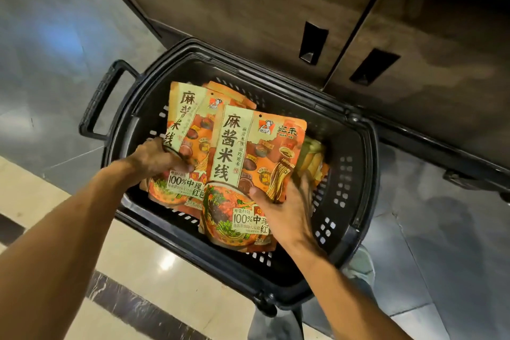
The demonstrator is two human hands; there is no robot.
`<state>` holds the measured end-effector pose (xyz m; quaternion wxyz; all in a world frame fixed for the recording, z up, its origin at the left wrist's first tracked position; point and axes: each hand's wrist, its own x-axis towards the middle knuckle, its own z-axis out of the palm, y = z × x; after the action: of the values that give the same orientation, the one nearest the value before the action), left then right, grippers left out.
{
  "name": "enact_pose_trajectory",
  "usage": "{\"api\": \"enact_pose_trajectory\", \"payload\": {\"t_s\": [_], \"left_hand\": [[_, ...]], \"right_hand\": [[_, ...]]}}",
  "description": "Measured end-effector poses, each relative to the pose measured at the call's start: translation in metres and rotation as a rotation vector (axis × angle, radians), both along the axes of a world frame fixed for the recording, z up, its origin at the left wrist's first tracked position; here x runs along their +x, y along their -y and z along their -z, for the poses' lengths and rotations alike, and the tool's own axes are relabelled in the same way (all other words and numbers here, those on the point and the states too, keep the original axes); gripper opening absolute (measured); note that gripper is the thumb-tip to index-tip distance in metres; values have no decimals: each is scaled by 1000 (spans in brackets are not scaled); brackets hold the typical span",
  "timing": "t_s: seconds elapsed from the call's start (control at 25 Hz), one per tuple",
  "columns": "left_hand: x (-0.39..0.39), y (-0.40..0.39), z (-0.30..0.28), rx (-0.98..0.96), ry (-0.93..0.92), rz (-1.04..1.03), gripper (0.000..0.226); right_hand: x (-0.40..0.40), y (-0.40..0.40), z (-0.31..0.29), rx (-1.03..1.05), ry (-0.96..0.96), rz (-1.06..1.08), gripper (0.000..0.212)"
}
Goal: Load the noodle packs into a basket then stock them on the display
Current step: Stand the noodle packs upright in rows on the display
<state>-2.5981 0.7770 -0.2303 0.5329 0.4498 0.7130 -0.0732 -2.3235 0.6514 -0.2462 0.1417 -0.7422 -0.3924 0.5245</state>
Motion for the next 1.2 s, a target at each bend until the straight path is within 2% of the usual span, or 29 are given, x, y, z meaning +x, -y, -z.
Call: {"api": "enact_pose_trajectory", "payload": {"t_s": [0.12, 0.2, 0.28, 0.4, 0.64, 0.76, 0.96, 1.08, 1.12, 1.2], "left_hand": [[-10, 15, -6, 23, 56, -114, 42], [-14, 22, -15, 48, 81, -190, 38], [-13, 28, -26, 62, 115, -221, 40], [-5, 42, -45, 103, 183, -257, 48], [-1, 76, -79, 188, 212, -526, 51], [7, 89, -102, 234, 238, -656, 32], [19, 99, -172, 287, 298, -776, 45], [30, 92, -253, 385, 283, -816, 47], [31, 90, -260, 410, 297, -813, 44], [46, 82, -331, 486, 303, -818, 41]], "right_hand": [[-1, 9, -8, 118, -257, 161, 43], [0, 16, -17, 136, -422, 263, 36], [2, 19, -22, 126, -498, 311, 36], [3, 24, -37, 90, -527, 361, 33], [28, 24, -65, 150, -455, 399, 30], [49, 19, -88, 167, -408, 290, 31], [74, -10, -158, 239, -353, 204, 25], [89, -36, -242, 304, -410, 229, 23], [89, -40, -249, 330, -439, 223, 24], [104, -57, -321, 391, -459, 186, 25]]}}
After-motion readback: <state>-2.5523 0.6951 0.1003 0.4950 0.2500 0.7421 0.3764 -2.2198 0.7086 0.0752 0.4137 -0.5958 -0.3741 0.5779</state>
